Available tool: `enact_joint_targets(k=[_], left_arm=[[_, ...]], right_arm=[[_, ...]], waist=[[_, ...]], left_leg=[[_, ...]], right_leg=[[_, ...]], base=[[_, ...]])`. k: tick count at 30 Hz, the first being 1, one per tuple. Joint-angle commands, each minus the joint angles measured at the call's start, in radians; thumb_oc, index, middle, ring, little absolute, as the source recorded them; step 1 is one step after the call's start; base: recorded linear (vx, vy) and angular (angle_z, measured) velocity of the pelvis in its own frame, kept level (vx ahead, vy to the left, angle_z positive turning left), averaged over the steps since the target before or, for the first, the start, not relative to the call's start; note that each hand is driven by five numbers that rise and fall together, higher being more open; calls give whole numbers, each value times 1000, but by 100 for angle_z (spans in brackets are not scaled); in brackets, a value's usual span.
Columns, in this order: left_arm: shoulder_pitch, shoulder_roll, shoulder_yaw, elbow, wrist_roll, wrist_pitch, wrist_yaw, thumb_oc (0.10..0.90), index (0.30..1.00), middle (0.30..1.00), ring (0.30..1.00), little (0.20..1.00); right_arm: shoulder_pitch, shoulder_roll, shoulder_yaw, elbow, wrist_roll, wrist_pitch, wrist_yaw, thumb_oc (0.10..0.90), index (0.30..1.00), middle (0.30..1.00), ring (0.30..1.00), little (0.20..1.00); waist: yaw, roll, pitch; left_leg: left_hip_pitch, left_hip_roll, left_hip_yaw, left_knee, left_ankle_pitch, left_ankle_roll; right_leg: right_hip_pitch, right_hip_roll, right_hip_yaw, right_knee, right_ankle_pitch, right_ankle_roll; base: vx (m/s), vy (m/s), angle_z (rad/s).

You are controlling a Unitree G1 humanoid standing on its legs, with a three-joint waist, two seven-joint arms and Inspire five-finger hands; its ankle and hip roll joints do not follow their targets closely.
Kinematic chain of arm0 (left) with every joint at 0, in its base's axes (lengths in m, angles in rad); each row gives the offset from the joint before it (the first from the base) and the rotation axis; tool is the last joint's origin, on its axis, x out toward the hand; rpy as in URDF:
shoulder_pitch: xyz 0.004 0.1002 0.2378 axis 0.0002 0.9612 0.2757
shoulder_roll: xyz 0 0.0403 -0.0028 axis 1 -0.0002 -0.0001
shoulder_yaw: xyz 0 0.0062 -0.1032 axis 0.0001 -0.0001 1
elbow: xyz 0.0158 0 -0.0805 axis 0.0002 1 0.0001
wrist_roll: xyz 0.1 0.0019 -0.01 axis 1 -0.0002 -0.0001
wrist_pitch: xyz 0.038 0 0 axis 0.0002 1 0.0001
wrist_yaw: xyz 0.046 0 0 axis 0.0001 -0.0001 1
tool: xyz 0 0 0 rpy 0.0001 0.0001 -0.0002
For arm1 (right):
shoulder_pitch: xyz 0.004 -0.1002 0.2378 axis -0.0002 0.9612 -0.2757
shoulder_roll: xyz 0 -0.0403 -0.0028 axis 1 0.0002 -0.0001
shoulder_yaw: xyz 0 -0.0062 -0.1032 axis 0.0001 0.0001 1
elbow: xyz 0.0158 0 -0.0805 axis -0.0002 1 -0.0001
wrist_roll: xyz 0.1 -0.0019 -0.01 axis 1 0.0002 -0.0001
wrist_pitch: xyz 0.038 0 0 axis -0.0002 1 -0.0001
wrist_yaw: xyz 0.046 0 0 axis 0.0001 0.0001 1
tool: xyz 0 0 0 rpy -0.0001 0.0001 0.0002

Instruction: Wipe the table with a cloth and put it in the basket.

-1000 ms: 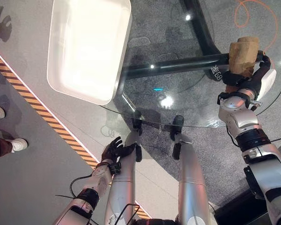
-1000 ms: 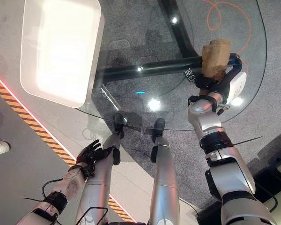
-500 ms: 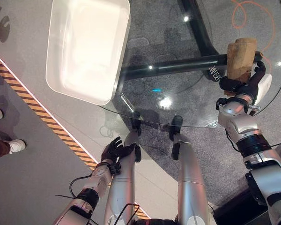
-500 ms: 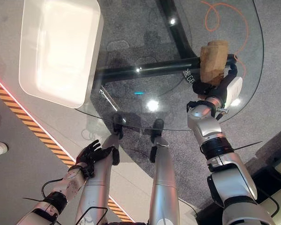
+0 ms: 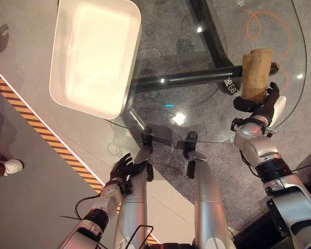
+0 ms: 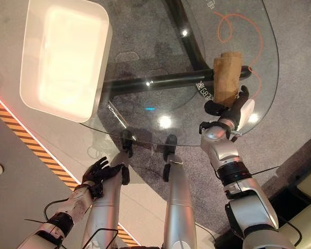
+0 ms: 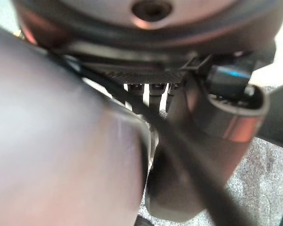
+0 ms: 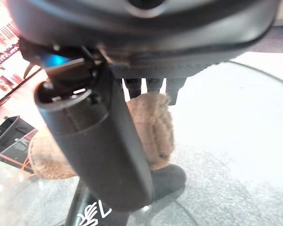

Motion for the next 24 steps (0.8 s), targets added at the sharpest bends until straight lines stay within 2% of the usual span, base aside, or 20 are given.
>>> enact_joint_targets(k=[1,16,17,18,22,23,24], left_arm=[[130,-59,-42,21,-6,27,16,800,900,900,900,900],[114,-64,-47,45,-10,29,15,800,900,900,900,900],[93,-63,-41,41,-12,34,15,800,900,900,900,900],[110,-64,-47,42,-12,35,14,800,900,900,900,900],[107,-66,-50,46,-12,38,15,800,900,900,900,900],[89,-66,-46,46,-13,38,17,800,900,900,900,900],[108,-68,-51,48,-12,36,18,800,900,900,900,900]], right_arm=[[118,36,23,-33,88,25,69,100,300,300,300,200],[41,14,21,-15,71,35,53,100,300,300,300,200],[10,6,13,-12,73,43,48,100,300,300,300,200],[23,9,17,-9,74,43,46,100,300,300,300,200],[-4,-3,13,12,78,42,38,100,300,300,300,200],[-27,-8,9,13,79,40,36,100,300,300,300,200],[-23,-12,12,17,85,39,31,100,300,300,300,200]], waist=[[11,41,6],[22,48,6],[19,46,6],[24,50,6],[30,51,6],[27,49,6],[34,52,6]], left_leg=[[-14,-63,25,146,-187,19],[-29,-66,19,155,-191,21],[-63,-71,25,146,-156,27],[-33,-67,18,155,-190,22],[-38,-68,15,159,-191,23],[-72,-72,21,150,-158,28],[-40,-68,13,160,-192,23]], right_leg=[[-21,51,-33,-126,114,15],[-38,46,-37,-114,109,14],[-71,39,-41,-127,143,8],[-43,44,-37,-111,110,15],[-47,43,-39,-109,109,14],[-77,37,-43,-124,142,7],[-49,42,-40,-108,109,14]], base=[[0,0,0],[-3,1,0],[0,0,0],[0,0,0],[3,2,0],[0,0,0],[-54,3,0]])
